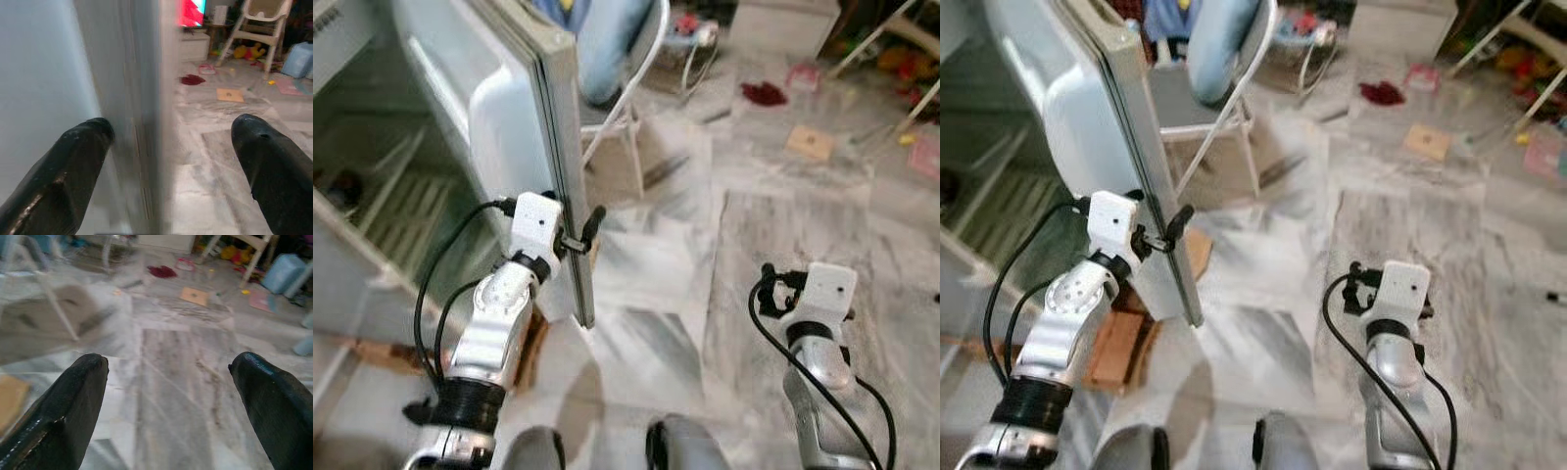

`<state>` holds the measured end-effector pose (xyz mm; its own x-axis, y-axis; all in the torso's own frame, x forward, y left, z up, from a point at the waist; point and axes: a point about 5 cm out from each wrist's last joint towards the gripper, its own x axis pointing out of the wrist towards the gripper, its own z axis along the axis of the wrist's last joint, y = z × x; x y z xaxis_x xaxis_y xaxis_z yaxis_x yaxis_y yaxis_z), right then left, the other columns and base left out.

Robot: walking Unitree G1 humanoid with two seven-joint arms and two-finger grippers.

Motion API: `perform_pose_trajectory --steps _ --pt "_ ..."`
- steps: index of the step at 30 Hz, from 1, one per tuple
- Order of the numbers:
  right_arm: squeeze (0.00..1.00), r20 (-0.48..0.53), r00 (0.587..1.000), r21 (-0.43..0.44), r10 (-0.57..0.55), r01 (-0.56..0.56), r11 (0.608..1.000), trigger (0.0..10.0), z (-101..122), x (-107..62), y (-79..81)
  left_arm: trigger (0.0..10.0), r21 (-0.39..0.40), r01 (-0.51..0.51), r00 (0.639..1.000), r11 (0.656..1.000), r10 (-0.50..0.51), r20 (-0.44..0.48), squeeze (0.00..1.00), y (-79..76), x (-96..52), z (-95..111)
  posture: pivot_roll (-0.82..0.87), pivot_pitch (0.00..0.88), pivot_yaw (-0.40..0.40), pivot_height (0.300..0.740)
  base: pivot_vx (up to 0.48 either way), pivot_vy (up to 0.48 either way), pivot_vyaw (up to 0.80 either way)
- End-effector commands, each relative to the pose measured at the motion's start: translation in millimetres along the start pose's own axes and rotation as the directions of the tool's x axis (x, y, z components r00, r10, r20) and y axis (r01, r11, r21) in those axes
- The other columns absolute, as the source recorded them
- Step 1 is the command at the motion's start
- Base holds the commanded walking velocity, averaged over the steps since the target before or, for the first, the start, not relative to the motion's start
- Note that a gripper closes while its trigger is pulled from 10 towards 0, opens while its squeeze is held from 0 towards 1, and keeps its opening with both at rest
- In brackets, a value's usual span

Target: Restocking fridge

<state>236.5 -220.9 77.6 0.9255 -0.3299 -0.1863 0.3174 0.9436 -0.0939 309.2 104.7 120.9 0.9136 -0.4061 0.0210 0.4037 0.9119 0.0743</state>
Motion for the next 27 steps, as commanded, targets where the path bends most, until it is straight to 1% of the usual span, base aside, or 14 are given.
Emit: perform_pose_trajectory --steps 1,7,9,12,13,14,16,17,19,20,21,23,25,27 --pt "0.00 0.009 1.000 0.009 0.016 -0.016 1.000 10.0 2 -0.4 5.5 10.0 0.034 -0.001 1.000 0.999 0.000 0.011 0.00 4.5 1.5 5 -0.04 0.145 -0.049 0.740 0.428 0.000 0.00" --pt "0.00 0.013 1.000 0.010 0.016 -0.016 1.000 10.0 2 -0.7 6.4 10.0 0.032 0.041 0.998 0.999 -0.042 0.039 0.00 -6.3 3.6 9 -0.04 0.143 -0.046 0.740 0.365 0.000 0.00" --pt "0.00 0.014 1.000 0.010 0.015 -0.015 1.000 10.0 2 -0.9 6.5 10.0 0.004 0.053 0.996 0.999 -0.053 0.065 0.00 -8.1 1.5 12 -0.04 0.142 -0.045 0.740 0.000 0.000 0.00" --pt "0.00 0.015 1.000 0.010 0.015 -0.015 1.000 10.0 2 -1.2 6.2 10.0 0.011 0.048 0.998 0.999 -0.048 0.051 0.00 -7.9 -1.4 10 -0.04 0.141 -0.044 0.740 0.000 0.000 0.00" --pt "0.00 0.015 1.000 0.010 0.015 -0.015 1.000 10.0 2 -1.2 6.1 10.0 0.015 0.045 0.998 0.999 -0.046 0.040 0.00 -7.6 -4.3 7 -0.04 0.141 -0.044 0.740 0.000 0.000 0.00" --pt "0.00 0.014 1.000 0.010 0.015 -0.015 1.000 10.0 1 -1.4 6.2 10.0 0.029 0.043 0.999 0.999 -0.044 0.019 0.00 -6.9 -11.0 1 -0.03 0.137 -0.043 0.740 0.000 0.000 0.00" --pt "0.00 0.014 1.000 0.010 0.016 -0.016 1.000 10.0 0 -1.6 6.2 10.0 0.043 0.042 0.999 0.998 -0.042 0.003 0.00 -6.3 -16.8 -3 -0.03 0.132 -0.043 0.740 0.000 0.000 0.00" --pt "0.00 0.011 1.000 0.008 0.017 -0.017 1.000 10.0 -1 -1.4 6.6 10.0 0.050 0.036 0.999 0.998 -0.035 -0.016 0.00 -4.2 -24.7 -9 -0.03 0.132 -0.043 0.740 0.000 0.000 0.00" --pt "0.00 0.010 1.000 0.007 0.018 -0.018 1.000 10.0 -2 -1.3 7.1 10.0 0.048 0.031 0.999 0.998 -0.030 -0.024 0.00 -2.4 -30.7 -13 -0.02 0.127 -0.041 0.740 0.000 0.000 0.00" --pt "0.00 0.009 1.000 0.006 0.020 -0.021 1.000 10.0 -2 -1.2 8.0 10.0 0.038 0.014 0.999 0.999 -0.012 -0.046 0.00 1.2 -37.4 -18 -0.02 0.122 -0.040 0.740 0.000 0.000 0.00" --pt "0.00 0.009 1.000 0.006 0.022 -0.022 1.000 10.0 -2 -0.9 8.6 10.0 0.035 0.003 0.998 0.999 -0.001 -0.055 0.00 3.9 -40.7 -20 -0.02 0.119 -0.039 0.740 0.000 0.000 0.00" --pt "0.00 0.012 1.000 0.004 0.025 -0.025 1.000 10.0 -2 -0.1 9.4 10.0 0.035 -0.015 0.998 0.999 0.017 -0.062 0.00 8.7 -45.6 -22 -0.02 0.117 -0.042 0.740 0.000 0.000 0.00" --pt "0.00 0.015 1.000 0.003 0.027 -0.027 1.000 10.0 -2 0.5 9.7 10.0 0.035 -0.024 0.998 0.999 0.026 -0.060 0.00 11.1 -47.3 -22 -0.02 0.117 -0.043 0.740 0.000 0.000 0.00" --pt "0.00 0.018 0.999 0.002 0.030 -0.030 1.000 10.0 -1 1.3 10.3 10.0 0.021 -0.034 0.997 0.999 0.035 -0.069 0.00 13.0 -50.2 -24 -0.01 0.113 -0.047 0.740 0.000 -0.300 0.00"
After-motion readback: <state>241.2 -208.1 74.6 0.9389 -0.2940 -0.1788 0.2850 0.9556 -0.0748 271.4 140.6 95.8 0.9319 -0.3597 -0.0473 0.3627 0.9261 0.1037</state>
